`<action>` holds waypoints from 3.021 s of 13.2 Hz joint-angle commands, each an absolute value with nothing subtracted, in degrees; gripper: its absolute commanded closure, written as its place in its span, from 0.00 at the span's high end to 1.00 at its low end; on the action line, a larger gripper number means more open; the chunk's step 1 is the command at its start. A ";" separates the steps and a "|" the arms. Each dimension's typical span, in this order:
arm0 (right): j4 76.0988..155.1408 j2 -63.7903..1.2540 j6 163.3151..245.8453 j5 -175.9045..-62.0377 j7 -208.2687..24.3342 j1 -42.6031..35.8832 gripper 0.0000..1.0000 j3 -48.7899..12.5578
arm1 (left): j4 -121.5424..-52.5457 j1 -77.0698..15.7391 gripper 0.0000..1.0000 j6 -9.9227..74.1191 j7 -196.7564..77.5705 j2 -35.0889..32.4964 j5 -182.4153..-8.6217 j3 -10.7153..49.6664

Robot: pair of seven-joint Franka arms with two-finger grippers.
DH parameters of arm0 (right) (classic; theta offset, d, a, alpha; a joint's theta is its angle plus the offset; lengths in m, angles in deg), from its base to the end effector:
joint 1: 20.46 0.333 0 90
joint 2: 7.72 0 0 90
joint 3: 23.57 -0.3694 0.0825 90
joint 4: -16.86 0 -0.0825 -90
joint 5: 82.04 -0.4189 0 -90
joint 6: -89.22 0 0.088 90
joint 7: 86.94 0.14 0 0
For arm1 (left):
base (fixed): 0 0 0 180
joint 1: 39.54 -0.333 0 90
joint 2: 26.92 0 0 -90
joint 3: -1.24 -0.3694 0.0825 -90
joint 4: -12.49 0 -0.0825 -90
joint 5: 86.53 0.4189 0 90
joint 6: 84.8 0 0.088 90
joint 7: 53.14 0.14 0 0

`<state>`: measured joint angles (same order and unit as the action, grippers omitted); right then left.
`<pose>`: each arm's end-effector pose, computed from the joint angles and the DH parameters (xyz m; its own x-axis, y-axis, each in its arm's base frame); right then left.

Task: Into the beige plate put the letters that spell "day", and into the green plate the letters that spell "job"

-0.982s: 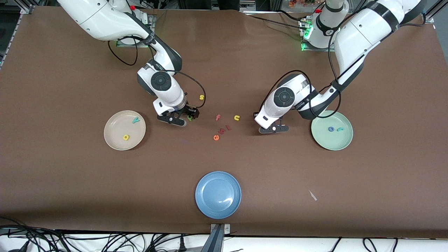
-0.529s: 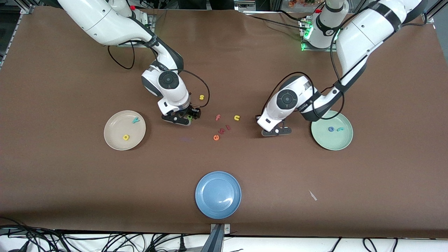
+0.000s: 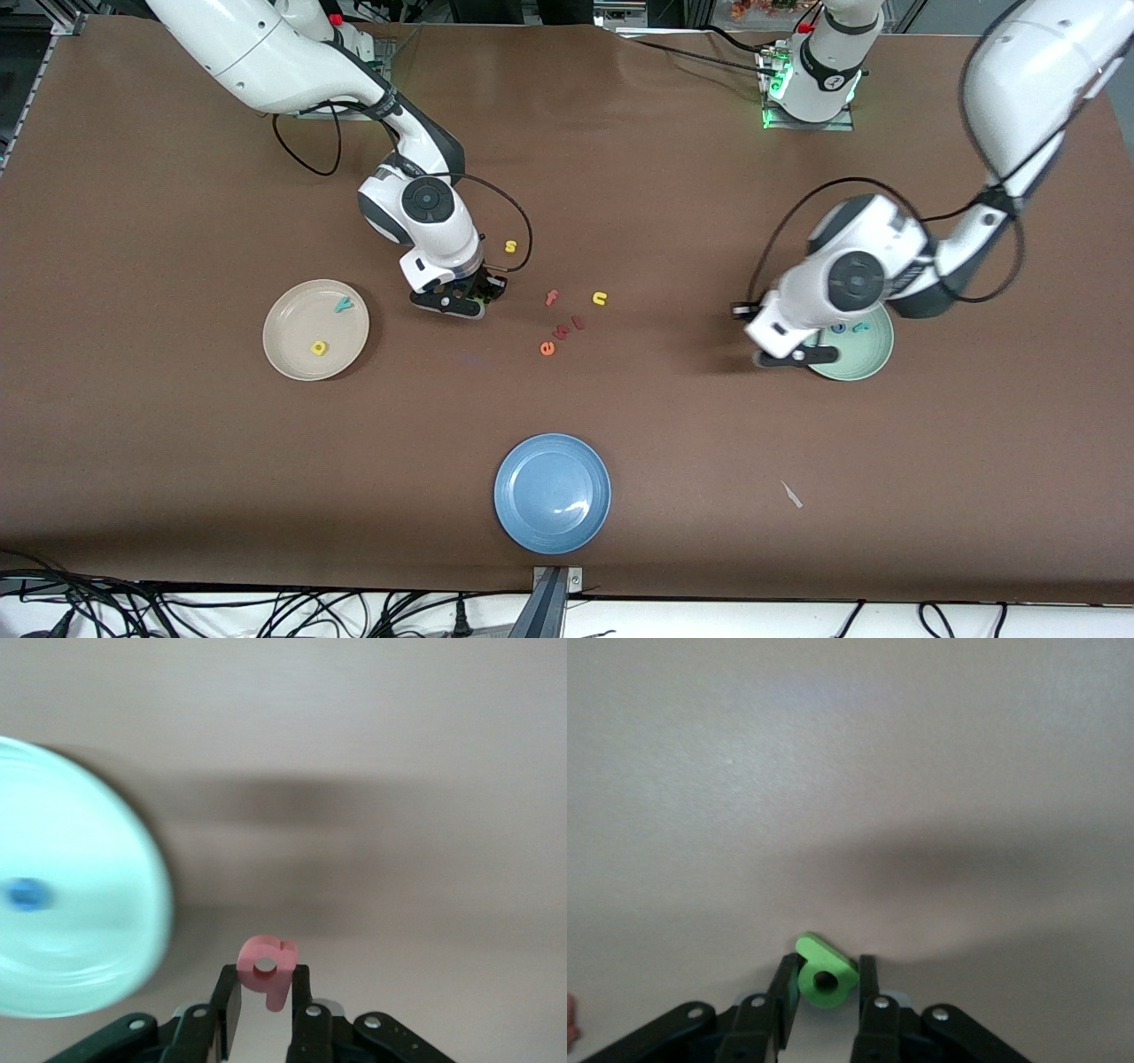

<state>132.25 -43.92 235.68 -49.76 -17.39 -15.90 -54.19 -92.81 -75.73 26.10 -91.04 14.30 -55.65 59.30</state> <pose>0.5330 0.3698 0.1586 0.9751 -0.2192 0.0346 -0.2178 -0.9752 -0.0396 0.6323 -0.1488 0.2571 0.9653 0.0550 -0.2554 0.0561 -0.9984 -0.0027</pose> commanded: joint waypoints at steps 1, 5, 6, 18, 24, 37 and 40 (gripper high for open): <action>132.00 -44.55 235.56 -47.50 -17.14 -15.89 0.24 -53.01 | -93.15 -79.87 0.04 22.95 -81.91 14.13 -54.54 59.25; 132.61 -39.20 230.22 -48.28 -25.55 -20.09 0.24 -53.01 | -93.33 -80.41 0.06 23.83 -78.37 15.97 -51.11 55.03; 133.05 -37.27 227.85 -48.64 -30.55 -22.11 0.24 -53.18 | -93.41 -80.41 0.20 24.27 -78.45 16.49 -51.02 54.42; 139.38 -28.63 221.50 -54.35 -68.48 -37.86 0.99 -49.93 | -63.92 -66.10 1.00 -2.96 -76.26 15.53 -56.19 55.73; 138.42 -26.88 220.89 -59.26 -68.57 -37.86 0.99 -49.93 | -50.00 -54.66 1.00 -10.61 -76.43 16.24 -57.26 45.90; 123.84 -14.58 194.98 -77.64 -74.89 -37.77 1.00 -50.28 | -45.43 -46.85 1.00 -9.49 -57.11 6.76 -87.55 12.35; 119.45 -11.50 187.69 -77.73 -75.94 -37.77 1.00 -50.11 | -53.55 -43.42 1.00 -3.36 -56.48 1.59 -90.13 7.23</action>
